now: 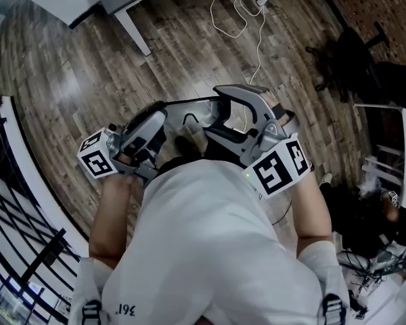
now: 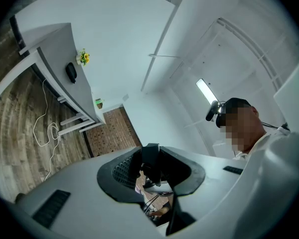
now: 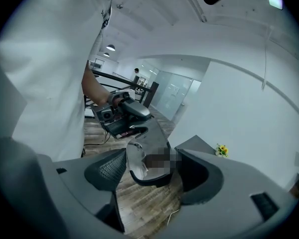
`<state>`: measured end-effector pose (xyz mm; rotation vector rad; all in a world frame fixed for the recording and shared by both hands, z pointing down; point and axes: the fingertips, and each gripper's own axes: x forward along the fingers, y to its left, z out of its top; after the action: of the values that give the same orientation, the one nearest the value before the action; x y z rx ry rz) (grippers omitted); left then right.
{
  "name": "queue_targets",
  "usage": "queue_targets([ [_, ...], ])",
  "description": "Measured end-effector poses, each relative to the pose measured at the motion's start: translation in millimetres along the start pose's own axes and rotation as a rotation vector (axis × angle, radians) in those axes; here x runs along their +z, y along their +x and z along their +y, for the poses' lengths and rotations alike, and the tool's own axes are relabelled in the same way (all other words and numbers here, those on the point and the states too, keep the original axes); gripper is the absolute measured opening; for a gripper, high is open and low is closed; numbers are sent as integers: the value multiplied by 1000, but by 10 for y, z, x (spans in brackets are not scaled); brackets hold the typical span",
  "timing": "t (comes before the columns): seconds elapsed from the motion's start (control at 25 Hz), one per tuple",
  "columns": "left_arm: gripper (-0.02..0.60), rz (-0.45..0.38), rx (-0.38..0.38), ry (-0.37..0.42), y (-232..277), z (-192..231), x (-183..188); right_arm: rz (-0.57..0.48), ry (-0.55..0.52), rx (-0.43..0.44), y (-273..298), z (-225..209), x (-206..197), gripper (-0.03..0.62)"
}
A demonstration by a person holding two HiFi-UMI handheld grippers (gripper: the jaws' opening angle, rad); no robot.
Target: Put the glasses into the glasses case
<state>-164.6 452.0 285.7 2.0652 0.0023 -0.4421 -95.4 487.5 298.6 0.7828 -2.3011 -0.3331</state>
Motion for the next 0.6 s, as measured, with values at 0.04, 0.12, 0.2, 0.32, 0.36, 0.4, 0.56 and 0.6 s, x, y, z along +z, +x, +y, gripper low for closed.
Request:
queue_targets([
  [0.04, 124, 7, 5, -3, 7, 15, -18, 3, -6, 9, 7, 8, -8, 333],
  [0.12, 124, 15, 15, -11, 18, 50, -50, 6, -22, 26, 18, 35, -25, 324],
  [0.2, 124, 18, 23, -19, 24, 80, -68, 12, -32, 43, 27, 63, -55, 296],
  [0.32, 124, 28, 32, -32, 38, 119, -83, 14, -34, 57, 35, 68, -96, 291],
  [0.36, 124, 31, 35, -34, 48, 132, -84, 14, -34, 58, 35, 61, -108, 290],
  [0.4, 124, 35, 39, -33, 65, 149, -85, 16, -33, 57, 37, 50, -127, 290],
  [0.56, 126, 49, 87, 6, 208, 285, -69, 17, -26, 45, 17, -66, -252, 288],
  [0.6, 126, 52, 99, 23, 256, 310, -61, 14, -22, 41, 3, -104, -283, 288],
])
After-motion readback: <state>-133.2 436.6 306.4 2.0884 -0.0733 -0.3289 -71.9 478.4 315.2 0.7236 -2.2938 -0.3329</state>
